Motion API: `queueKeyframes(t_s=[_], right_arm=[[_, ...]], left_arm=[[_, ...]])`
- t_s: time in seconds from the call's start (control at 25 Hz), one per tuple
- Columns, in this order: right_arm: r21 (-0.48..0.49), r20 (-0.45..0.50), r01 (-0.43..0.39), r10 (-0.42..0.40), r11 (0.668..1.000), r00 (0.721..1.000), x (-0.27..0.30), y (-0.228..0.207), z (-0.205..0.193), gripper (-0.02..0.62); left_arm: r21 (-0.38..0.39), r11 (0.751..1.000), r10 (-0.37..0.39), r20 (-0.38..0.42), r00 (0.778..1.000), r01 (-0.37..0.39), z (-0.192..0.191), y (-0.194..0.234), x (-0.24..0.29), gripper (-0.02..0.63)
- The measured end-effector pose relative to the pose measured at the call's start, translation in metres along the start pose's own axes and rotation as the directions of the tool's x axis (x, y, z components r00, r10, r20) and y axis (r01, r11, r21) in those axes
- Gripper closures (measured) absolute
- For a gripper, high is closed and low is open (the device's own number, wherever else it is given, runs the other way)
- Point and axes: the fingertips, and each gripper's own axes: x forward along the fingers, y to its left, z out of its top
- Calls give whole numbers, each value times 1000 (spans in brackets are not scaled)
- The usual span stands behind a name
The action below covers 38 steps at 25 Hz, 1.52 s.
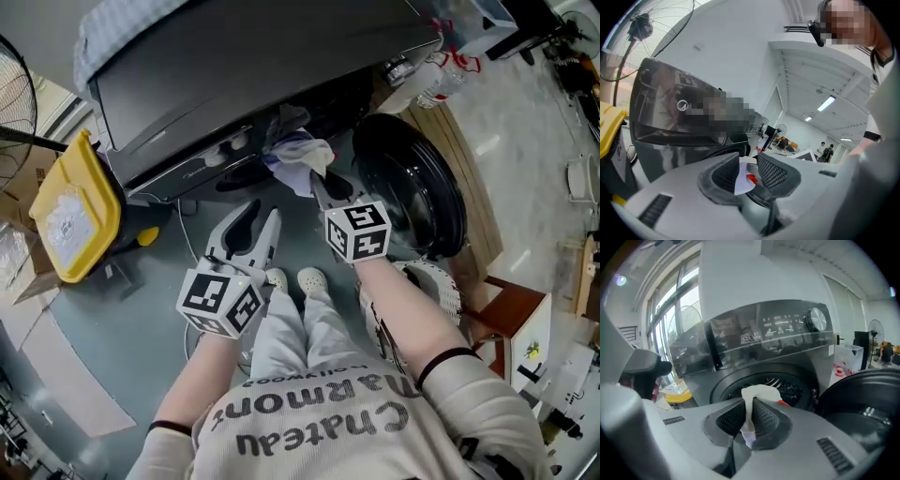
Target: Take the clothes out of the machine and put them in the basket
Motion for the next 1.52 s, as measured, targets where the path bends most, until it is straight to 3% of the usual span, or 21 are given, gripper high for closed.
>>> queueKeyframes(t_s=[0.4, 0.76, 1.04, 1.24, 1.52], right_arm=[[-33, 100, -56, 59, 998, 993, -68, 44, 82, 549], [-56, 247, -25, 39, 998, 968, -140, 74, 152, 549], [-6, 367, 38, -33, 999, 930, -204, 71, 182, 549], [37, 453, 78, -86, 996, 887, -251, 54, 198, 549], [17, 530, 135, -124, 991, 839, -322, 35, 208, 548]], left_arm=[[25, 1000, -17, 29, 999, 16, 51, -18, -22, 489], [116, 990, -85, 65, 994, 77, 91, -46, -41, 479], [170, 976, -150, 69, 986, 137, 104, -83, -42, 479], [190, 965, -195, 57, 979, 181, 102, -115, -31, 479], [228, 942, -265, 57, 963, 246, 99, -179, -23, 479]])
